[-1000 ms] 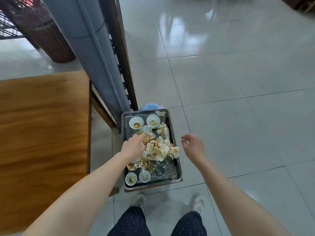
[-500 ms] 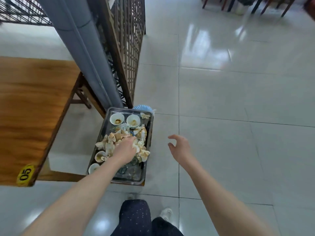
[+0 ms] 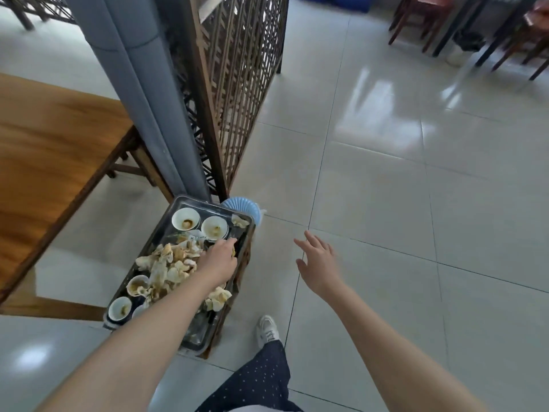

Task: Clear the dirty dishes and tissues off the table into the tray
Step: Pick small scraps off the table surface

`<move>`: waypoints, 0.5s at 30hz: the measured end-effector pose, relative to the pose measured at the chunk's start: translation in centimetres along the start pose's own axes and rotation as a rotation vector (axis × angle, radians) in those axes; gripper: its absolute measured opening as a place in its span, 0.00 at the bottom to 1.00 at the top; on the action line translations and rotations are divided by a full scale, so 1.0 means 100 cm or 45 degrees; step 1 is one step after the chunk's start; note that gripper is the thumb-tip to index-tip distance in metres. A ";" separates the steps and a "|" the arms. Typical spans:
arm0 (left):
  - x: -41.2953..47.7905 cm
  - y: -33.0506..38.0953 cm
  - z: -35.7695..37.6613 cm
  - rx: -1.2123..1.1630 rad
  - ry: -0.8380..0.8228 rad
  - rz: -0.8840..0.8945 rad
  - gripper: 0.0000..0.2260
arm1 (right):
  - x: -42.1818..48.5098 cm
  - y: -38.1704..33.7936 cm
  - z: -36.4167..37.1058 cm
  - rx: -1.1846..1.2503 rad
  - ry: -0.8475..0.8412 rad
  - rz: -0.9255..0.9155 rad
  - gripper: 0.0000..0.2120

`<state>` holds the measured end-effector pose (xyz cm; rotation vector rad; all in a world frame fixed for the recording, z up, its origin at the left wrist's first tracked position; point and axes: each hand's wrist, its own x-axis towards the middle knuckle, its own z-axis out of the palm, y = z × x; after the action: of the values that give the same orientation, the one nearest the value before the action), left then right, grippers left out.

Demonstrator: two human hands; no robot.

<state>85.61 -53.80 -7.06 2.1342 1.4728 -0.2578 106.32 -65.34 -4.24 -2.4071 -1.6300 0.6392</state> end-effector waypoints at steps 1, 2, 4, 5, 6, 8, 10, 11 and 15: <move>0.009 0.007 -0.003 -0.025 0.001 -0.001 0.23 | 0.010 0.006 -0.009 -0.032 -0.004 -0.018 0.25; 0.017 0.014 -0.007 -0.047 0.009 -0.006 0.23 | 0.019 0.012 -0.018 -0.063 -0.005 -0.039 0.26; 0.033 0.028 -0.020 -0.068 0.049 -0.009 0.23 | 0.041 0.021 -0.037 -0.129 -0.010 -0.080 0.26; 0.038 0.032 -0.026 -0.071 0.065 -0.009 0.23 | 0.047 0.023 -0.043 -0.151 -0.013 -0.089 0.26; 0.047 0.039 -0.034 -0.083 0.096 -0.014 0.23 | 0.059 0.024 -0.052 -0.157 0.000 -0.105 0.26; 0.058 0.047 -0.048 -0.134 0.150 -0.039 0.24 | 0.079 0.025 -0.066 -0.151 0.006 -0.129 0.26; 0.065 0.051 -0.060 -0.178 0.188 -0.088 0.23 | 0.099 0.022 -0.073 -0.156 -0.021 -0.185 0.26; 0.066 0.050 -0.063 -0.191 0.195 -0.115 0.24 | 0.107 0.019 -0.074 -0.153 -0.037 -0.218 0.26; 0.060 0.034 -0.062 -0.343 0.223 -0.289 0.23 | 0.137 0.005 -0.069 -0.104 -0.146 -0.322 0.27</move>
<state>90.20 -46.60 -3.38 1.8143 1.7441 0.0479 114.04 -52.31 -1.74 -2.1989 -2.0016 0.6885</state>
